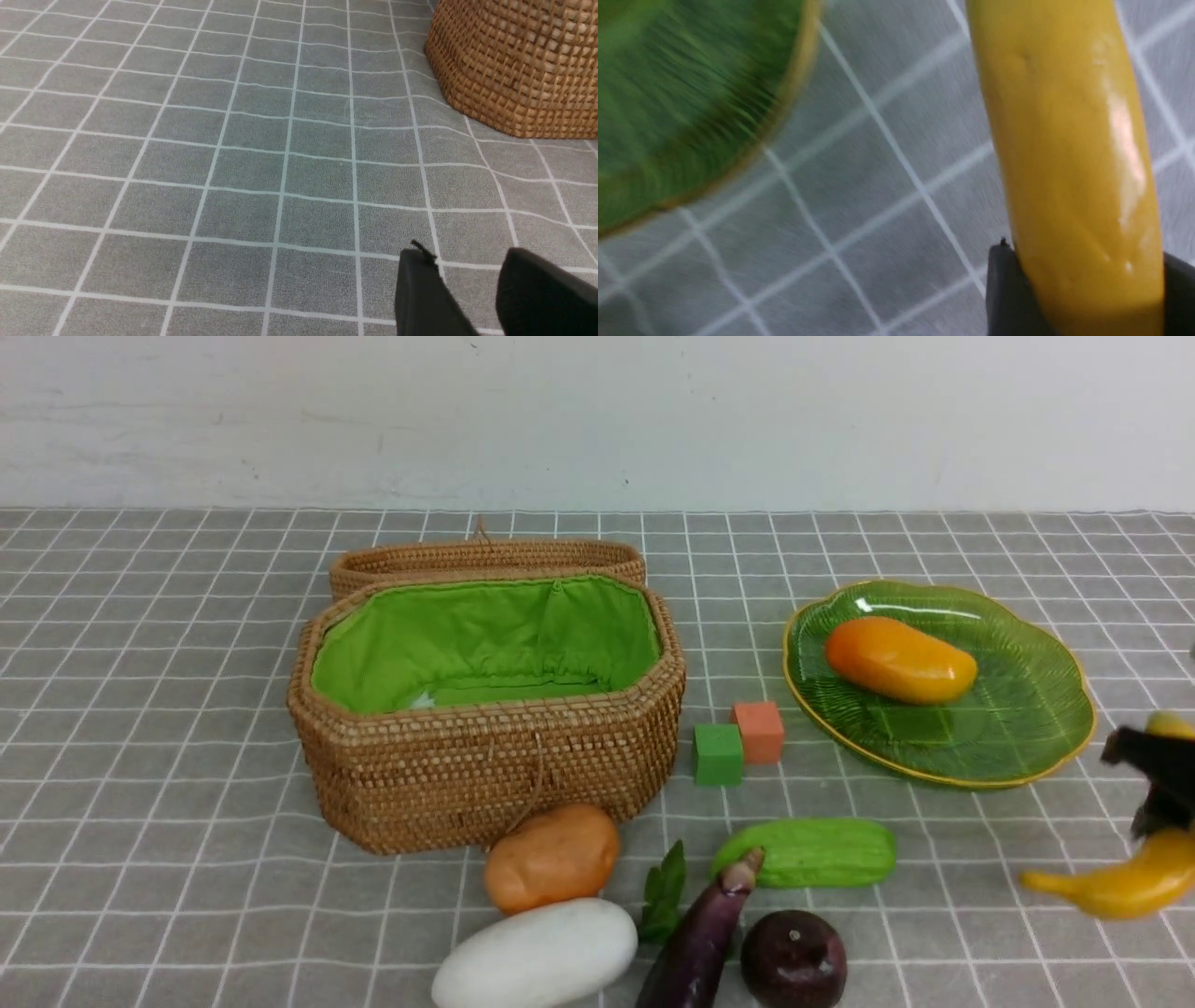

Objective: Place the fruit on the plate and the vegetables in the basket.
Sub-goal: Use the right arm to grab a banana and put it into the right plate, then use the right arm to grab a mangosteen and put it into the right plate

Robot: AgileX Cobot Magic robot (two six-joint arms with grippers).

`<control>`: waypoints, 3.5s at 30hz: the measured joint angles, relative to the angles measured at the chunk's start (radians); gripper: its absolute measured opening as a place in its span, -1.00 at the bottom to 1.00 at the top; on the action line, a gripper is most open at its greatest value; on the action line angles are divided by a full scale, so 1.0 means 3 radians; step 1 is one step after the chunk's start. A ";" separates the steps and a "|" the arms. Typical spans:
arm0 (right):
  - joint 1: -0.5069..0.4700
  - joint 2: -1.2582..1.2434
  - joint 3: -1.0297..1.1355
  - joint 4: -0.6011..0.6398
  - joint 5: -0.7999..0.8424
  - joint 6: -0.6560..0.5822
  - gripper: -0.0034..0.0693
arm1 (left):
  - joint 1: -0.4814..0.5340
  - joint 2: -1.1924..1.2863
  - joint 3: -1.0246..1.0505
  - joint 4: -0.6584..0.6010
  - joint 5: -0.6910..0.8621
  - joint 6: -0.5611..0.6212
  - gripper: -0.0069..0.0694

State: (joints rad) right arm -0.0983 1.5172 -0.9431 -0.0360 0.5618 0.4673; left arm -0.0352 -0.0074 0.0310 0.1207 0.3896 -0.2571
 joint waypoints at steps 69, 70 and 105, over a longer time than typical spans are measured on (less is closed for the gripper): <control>0.2174 -0.0043 -0.0007 0.0803 0.0601 -0.1312 0.62 | 0.0000 0.0000 0.0000 0.0000 0.0000 0.0000 -0.19; 0.2166 -0.0060 -0.0024 0.0803 0.0632 -0.1317 0.62 | 0.0000 0.0000 0.0000 0.0000 0.0000 0.0000 -0.19; 0.0399 0.1173 -0.2042 0.1214 0.1041 -0.1849 0.91 | 0.0000 0.0000 0.0000 0.0000 0.0000 0.0000 -0.19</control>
State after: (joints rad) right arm 0.0215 1.8692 -1.5558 0.3282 0.8741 -0.0874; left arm -0.0352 -0.0074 0.0310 0.1207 0.3896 -0.2571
